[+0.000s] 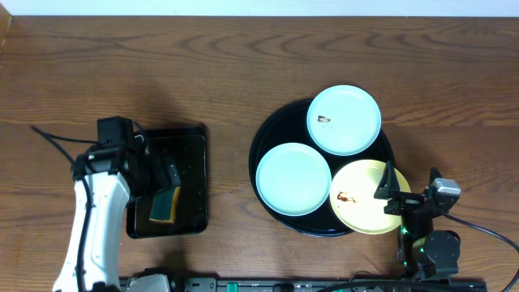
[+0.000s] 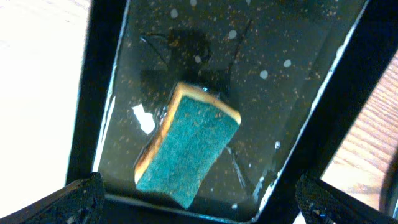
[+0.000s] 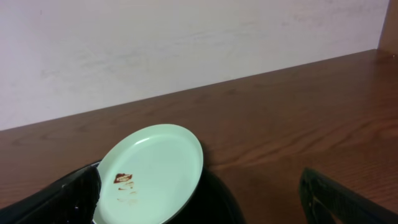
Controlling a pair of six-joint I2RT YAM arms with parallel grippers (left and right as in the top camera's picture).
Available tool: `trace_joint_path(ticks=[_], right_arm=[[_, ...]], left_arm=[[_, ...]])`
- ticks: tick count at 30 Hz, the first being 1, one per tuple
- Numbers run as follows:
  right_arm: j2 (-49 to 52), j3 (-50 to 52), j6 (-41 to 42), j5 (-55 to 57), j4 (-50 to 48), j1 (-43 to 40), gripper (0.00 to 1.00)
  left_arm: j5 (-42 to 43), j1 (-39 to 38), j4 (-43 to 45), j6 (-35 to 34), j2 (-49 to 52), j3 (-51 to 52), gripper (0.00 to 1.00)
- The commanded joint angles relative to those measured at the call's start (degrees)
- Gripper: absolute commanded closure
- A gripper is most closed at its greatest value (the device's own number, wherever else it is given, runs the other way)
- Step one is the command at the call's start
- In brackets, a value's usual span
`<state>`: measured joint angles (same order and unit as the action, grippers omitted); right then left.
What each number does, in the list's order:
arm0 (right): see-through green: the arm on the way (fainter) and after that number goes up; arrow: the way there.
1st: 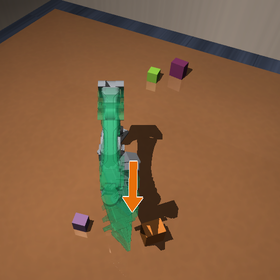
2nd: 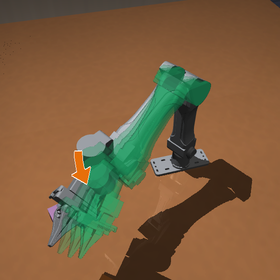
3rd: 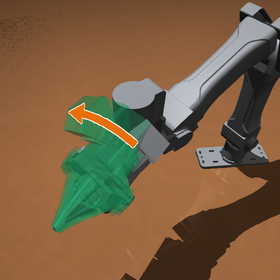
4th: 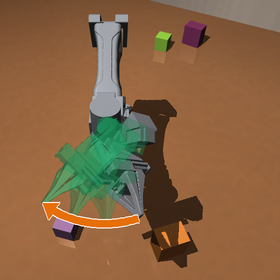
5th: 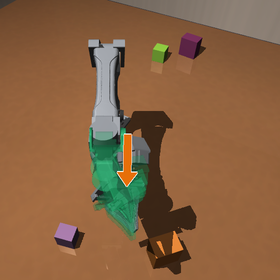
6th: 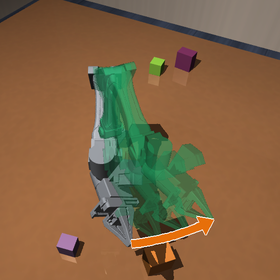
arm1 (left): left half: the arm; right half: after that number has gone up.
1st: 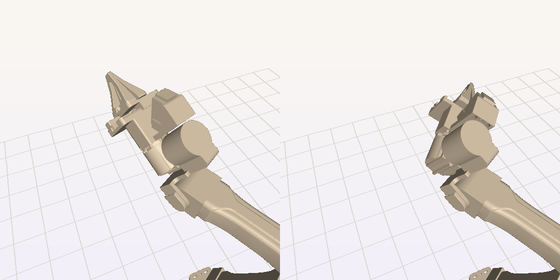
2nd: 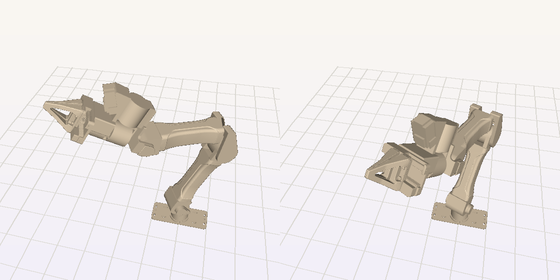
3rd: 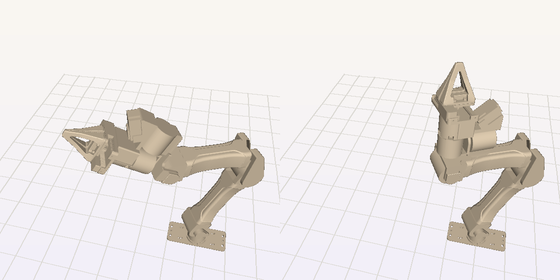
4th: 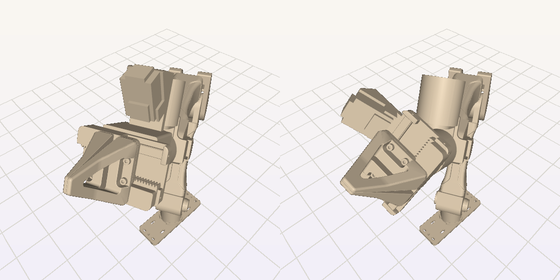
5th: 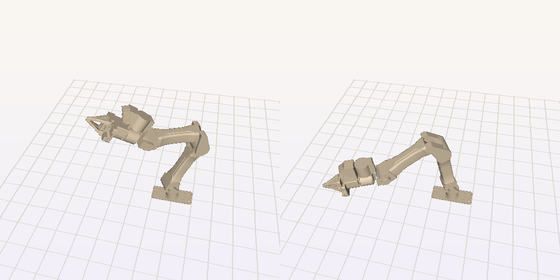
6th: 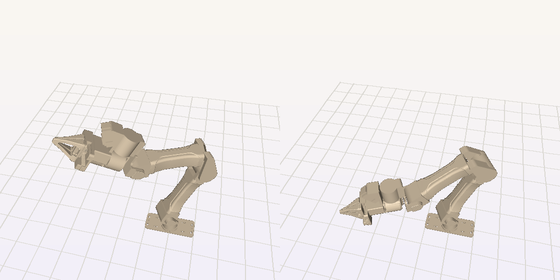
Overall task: Clean dirty plates on tray and stack at the side
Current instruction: 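Grasp the green-and-yellow sponge with the left gripper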
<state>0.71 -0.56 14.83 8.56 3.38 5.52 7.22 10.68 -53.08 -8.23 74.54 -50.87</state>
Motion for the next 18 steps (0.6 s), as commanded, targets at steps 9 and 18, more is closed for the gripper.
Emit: trace_joint_path(ticks=[9,18], right_arm=[[-0.2,0.2,-0.5,0.0,0.0,-0.4,0.01],[-0.2,0.2,-0.5,0.0,0.0,-0.4,0.01]], left_arm=[[2.9,0.3,5.4,2.0,15.0,0.4,0.02],[2.9,0.3,6.5,1.9,17.4,0.4,0.02]])
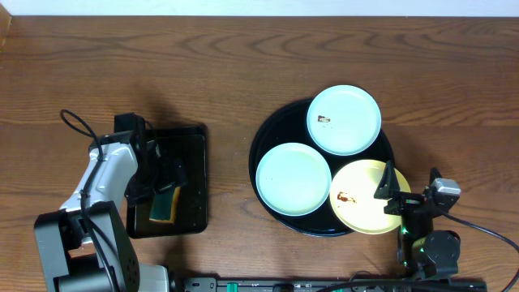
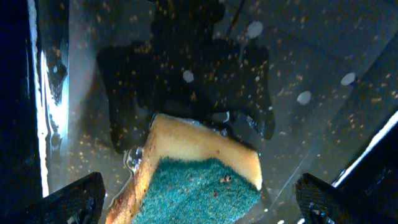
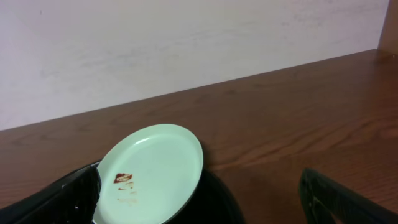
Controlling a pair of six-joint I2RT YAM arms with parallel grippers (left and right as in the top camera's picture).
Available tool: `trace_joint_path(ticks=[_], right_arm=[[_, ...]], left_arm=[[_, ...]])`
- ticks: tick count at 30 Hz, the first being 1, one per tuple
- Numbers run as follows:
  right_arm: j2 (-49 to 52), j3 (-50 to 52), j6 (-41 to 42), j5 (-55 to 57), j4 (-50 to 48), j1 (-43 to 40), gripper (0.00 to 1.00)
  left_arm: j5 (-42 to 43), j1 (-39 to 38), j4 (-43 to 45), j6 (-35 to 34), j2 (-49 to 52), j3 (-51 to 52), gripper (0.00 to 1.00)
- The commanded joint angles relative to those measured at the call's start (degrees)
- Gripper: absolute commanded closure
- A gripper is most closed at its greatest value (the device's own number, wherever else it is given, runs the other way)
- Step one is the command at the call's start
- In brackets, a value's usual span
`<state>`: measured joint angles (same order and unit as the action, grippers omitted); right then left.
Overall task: Clean dirty plates on tray and stack at the side
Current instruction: 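Grasp the green-and-yellow sponge with the left gripper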
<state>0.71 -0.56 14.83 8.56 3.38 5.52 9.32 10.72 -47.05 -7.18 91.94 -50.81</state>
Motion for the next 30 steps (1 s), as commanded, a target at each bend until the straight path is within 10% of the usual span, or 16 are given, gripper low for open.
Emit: trace_joint_path(ticks=[1,7,10,11,13,30], right_arm=[[-0.2,0.2,-0.5,0.0,0.0,-0.4,0.01],[-0.2,0.2,-0.5,0.0,0.0,-0.4,0.01],[-0.2,0.2,-0.5,0.0,0.0,-0.4,0.01],[-0.2,0.2,-0.5,0.0,0.0,-0.4,0.01],[-0.2,0.2,-0.5,0.0,0.0,-0.4,0.01],[-0.2,0.2,-0.5,0.0,0.0,-0.4,0.01]], left_arm=[[0.8,0.2,0.7,0.4,0.0,0.3,0.02],[7.1,0.2,0.9,-1.0,0.0,0.3,0.02],[8.1,0.2,0.6,-0.4,0.0,0.3,0.47],[8.1,0.2,0.1,-0.3,0.0,0.3,0.45],[8.0,0.3,-0.3,-0.3,0.0,0.3,0.02],[6.3,0.2,3.9,4.6,0.0,0.3,0.07]])
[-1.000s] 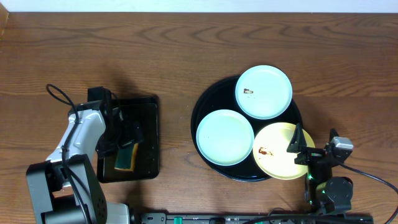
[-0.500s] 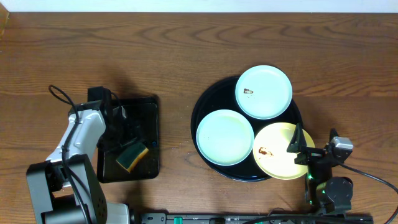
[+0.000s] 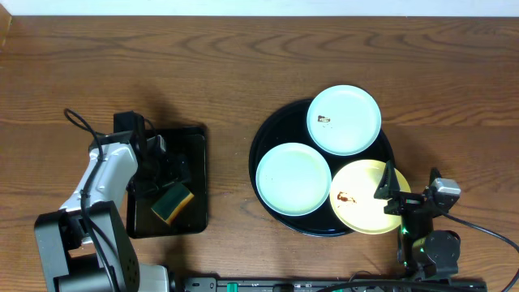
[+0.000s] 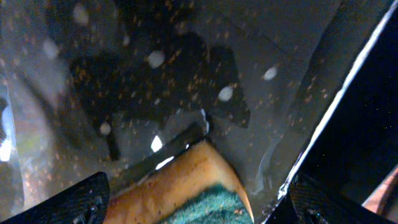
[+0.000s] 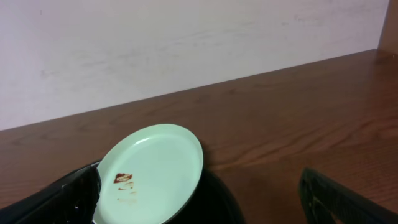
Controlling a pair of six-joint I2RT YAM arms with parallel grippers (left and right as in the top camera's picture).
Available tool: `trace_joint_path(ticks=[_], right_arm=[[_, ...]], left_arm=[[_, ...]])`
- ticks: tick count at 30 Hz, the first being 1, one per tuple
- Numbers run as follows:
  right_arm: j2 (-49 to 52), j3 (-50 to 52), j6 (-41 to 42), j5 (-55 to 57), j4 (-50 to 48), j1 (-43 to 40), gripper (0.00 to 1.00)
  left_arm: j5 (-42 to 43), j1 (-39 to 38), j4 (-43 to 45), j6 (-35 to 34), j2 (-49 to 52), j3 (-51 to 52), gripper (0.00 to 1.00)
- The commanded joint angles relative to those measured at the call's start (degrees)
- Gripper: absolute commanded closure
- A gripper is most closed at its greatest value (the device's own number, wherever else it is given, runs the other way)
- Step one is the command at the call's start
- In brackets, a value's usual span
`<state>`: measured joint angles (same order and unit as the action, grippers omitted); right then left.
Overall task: Clean dirty plates on tray and stack at the side
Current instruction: 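Grasp the green-and-yellow sponge with the left gripper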
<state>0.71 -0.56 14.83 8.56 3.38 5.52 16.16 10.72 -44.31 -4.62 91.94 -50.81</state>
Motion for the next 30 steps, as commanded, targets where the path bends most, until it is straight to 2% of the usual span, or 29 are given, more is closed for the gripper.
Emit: trace_joint_path(ticks=[1,4,8,13,17,19,20,22,30], right_arm=[[-0.2,0.2,-0.5,0.0,0.0,-0.4,0.01],[-0.2,0.2,-0.5,0.0,0.0,-0.4,0.01],[-0.2,0.2,-0.5,0.0,0.0,-0.4,0.01],[-0.2,0.2,-0.5,0.0,0.0,-0.4,0.01],[-0.2,0.2,-0.5,0.0,0.0,-0.4,0.01],[-0.2,0.2,-0.5,0.0,0.0,-0.4,0.01],[-0.2,0.2,-0.5,0.0,0.0,-0.4,0.01],[-0.2,0.2,-0.5,0.0,0.0,-0.4,0.01],[-0.2,0.2,-0.5,0.0,0.0,-0.4,0.01]], left_arm=[[-0.5,0.2,2.0,2.0,0.0,0.3,0.07],[-0.5,0.2,2.7,2.0,0.0,-0.1,0.08],[-0.3,0.2,1.0,2.0,-0.7,-1.8,0.27],[-0.4,0.2,-2.9,2.1,-5.2,-4.5,0.21],[-3.3,0.2,-7.6,2.1,-11.3,-4.7,0.21],[-3.4,0.2,-9.3,2.0,-13.5,-4.4,0.32],[-3.4,0.2,-10.8,2.0,-14.9,-4.0,0.40],[-3.4,0.2,-12.6,1.4,-15.6,-3.5,0.43],[-2.6,0.1,-11.9,-1.9,-15.6,4.6,0.38]])
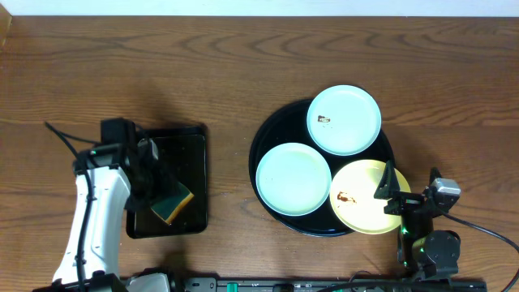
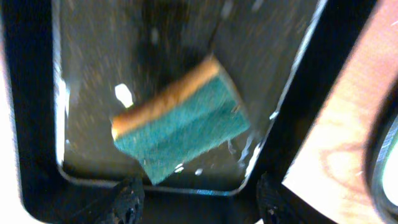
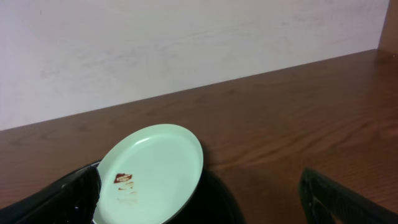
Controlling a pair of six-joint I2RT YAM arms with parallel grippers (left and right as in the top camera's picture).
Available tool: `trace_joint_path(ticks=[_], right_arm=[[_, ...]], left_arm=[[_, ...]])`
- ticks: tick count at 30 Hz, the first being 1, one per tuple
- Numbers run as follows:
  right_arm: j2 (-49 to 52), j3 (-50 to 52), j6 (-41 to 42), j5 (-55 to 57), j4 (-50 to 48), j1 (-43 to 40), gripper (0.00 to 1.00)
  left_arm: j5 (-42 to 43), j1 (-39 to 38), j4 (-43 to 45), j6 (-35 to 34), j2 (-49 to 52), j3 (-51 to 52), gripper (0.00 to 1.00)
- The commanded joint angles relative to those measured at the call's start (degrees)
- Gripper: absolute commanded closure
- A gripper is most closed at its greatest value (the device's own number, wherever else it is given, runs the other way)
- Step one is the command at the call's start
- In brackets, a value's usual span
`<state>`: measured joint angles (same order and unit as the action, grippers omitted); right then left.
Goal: Clean dirty plates on tray and stack at the side
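A green-and-yellow sponge (image 2: pixel 180 118) lies askew in the wet black rectangular tray (image 1: pixel 193 138), also visible as the sponge (image 1: pixel 172 203) from overhead. My left gripper (image 2: pixel 200 202) is open over the tray's near edge, holding nothing; overhead it is the left gripper (image 1: pixel 154 172). On the round black tray (image 1: pixel 272 138) sit a stained mint plate (image 1: pixel 344 120), an unstained mint plate (image 1: pixel 293 178) and a stained yellow plate (image 1: pixel 365 199). My right gripper (image 1: pixel 388 195) is open at the yellow plate's edge. The right wrist view shows the stained mint plate (image 3: pixel 149 171).
The wooden table (image 1: pixel 243 65) runs to a pale wall (image 3: pixel 186 43) behind. Cables trail from both arms. The rectangular tray's floor is wet and speckled with crumbs.
My left gripper has drawn back from the sponge, which now shows whole in the wrist view. The sponge lies askew where it was. The right arm and plates have not moved.
At first my left gripper was open above the sponge, which lay lengthwise in the rectangular tray. It then stood close over the sponge. A second ago the sponge was turned askew. Now the gripper is back and open, with the sponge left in the tray.
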<state>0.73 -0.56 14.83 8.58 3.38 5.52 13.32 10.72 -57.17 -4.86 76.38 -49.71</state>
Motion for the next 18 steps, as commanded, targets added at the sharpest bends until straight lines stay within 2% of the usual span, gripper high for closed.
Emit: trace_joint_path(ticks=[1,2,4,7,9,10,12,14,18], right_arm=[[-0.2,0.2,-0.5,0.0,0.0,-0.4,0.01],[-0.2,0.2,-0.5,0.0,0.0,-0.4,0.01],[-0.2,0.2,-0.5,0.0,0.0,-0.4,0.01],[-0.2,0.2,-0.5,0.0,0.0,-0.4,0.01],[-0.2,0.2,-0.5,0.0,0.0,-0.4,0.01],[-0.2,0.2,-0.5,0.0,0.0,-0.4,0.01],[-0.2,0.2,-0.5,0.0,0.0,-0.4,0.01],[-0.2,0.2,-0.5,0.0,0.0,-0.4,0.01],[-0.2,0.2,-0.5,0.0,0.0,-0.4,0.01]], left_arm=[[0.5,-0.2,1.8,-1.9,0.0,4.6,0.39],[0.8,-0.4,2.4,-2.1,0.0,5.8,0.39],[0.8,-0.8,3.6,-2.8,0.0,8.2,0.45],[1.1,-1.3,5.4,-3.0,0.0,10.6,0.58],[1.0,-1.3,5.7,-3.4,0.0,10.7,0.70],[1.0,-1.3,6.0,-3.6,0.0,10.7,0.72],[-0.1,-1.3,6.9,-4.3,0.1,10.7,0.72],[-2.8,-1.3,8.5,-6.7,0.4,10.7,0.67],[-2.9,-1.3,10.4,-6.7,1.7,10.7,0.64]])
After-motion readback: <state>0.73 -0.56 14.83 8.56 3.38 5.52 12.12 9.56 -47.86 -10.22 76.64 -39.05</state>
